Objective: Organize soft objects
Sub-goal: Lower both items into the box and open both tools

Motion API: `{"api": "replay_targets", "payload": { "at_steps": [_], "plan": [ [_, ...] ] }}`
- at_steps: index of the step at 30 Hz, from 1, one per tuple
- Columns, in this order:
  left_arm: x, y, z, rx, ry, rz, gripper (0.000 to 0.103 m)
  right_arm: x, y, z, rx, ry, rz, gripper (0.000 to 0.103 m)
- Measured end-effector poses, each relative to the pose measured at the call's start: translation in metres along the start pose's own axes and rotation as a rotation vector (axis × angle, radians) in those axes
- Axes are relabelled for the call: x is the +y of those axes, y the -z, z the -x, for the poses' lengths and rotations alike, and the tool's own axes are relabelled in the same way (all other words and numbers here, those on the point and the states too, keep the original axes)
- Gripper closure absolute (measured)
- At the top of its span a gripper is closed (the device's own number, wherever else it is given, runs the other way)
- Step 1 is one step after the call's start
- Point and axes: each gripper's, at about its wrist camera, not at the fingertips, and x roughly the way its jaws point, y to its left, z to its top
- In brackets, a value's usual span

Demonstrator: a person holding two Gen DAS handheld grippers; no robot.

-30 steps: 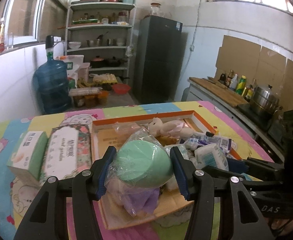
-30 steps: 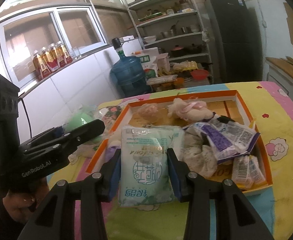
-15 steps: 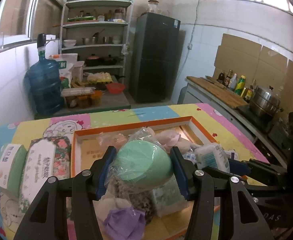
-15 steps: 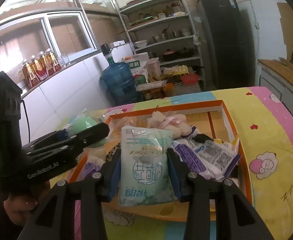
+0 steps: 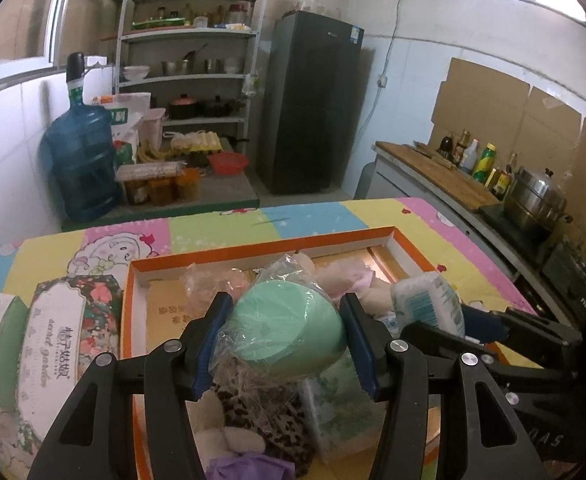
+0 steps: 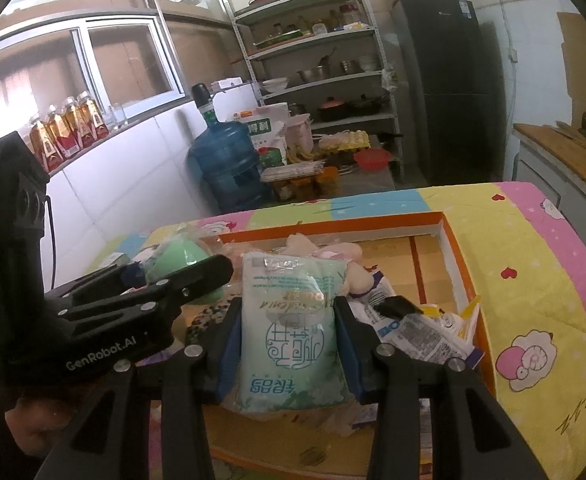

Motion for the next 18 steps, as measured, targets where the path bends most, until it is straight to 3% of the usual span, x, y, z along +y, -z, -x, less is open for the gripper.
{"api": "replay_targets", "payload": {
  "at_steps": [18],
  "plan": [
    [0.017, 0.002, -0.035, 0.104, 0.028, 0.041, 0.045, -0.003, -0.001, -0.035, 0.078, 0.014, 0.015, 0.059]
  ]
}}
